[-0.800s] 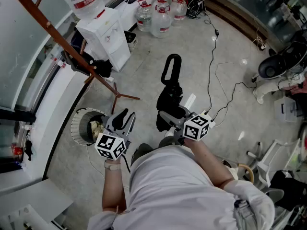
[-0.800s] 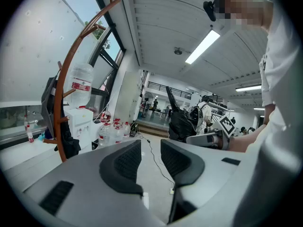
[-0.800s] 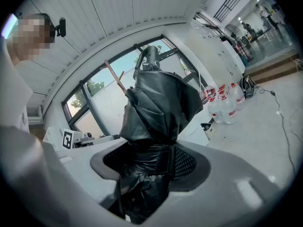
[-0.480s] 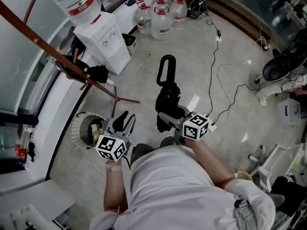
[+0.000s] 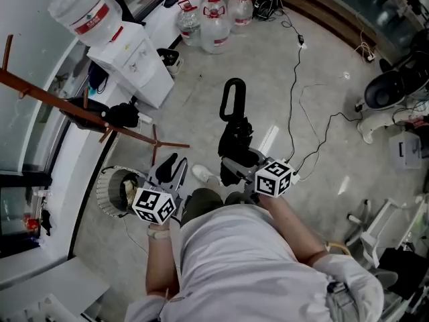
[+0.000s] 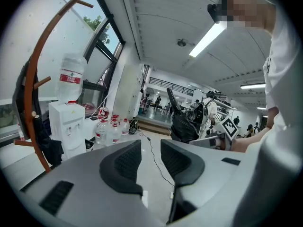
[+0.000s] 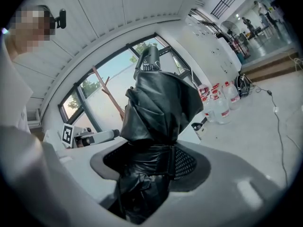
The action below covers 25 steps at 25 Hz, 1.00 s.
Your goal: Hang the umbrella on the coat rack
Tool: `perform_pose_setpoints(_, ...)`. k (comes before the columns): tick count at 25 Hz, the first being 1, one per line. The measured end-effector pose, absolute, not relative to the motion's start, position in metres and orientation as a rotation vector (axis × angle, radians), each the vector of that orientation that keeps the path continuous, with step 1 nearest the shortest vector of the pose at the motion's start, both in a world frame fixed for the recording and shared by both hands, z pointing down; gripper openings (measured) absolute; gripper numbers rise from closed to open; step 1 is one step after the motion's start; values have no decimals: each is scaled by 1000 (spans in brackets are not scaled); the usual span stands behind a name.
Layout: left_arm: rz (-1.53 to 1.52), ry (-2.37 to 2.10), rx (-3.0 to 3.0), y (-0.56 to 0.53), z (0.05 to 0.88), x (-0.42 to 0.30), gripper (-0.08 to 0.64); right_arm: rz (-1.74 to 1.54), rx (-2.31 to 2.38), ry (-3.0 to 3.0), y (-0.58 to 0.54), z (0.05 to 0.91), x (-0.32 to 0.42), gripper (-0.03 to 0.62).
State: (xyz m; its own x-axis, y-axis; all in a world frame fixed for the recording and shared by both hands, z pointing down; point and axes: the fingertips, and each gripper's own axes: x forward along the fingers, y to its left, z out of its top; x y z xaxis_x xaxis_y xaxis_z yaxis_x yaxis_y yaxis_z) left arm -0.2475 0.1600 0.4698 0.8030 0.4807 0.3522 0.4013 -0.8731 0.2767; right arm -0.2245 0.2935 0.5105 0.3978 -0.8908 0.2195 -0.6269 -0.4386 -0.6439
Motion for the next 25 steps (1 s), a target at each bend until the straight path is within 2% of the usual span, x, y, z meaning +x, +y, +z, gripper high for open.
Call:
perform_pose_setpoints(15,611,752,2723,73,489,-73,110,-868,-2226,1306,195,523,-51,249)
perform_pose_setpoints(25,642,657,2721,5,504,-27,110,-935,-2100,1454,97,532,8,249)
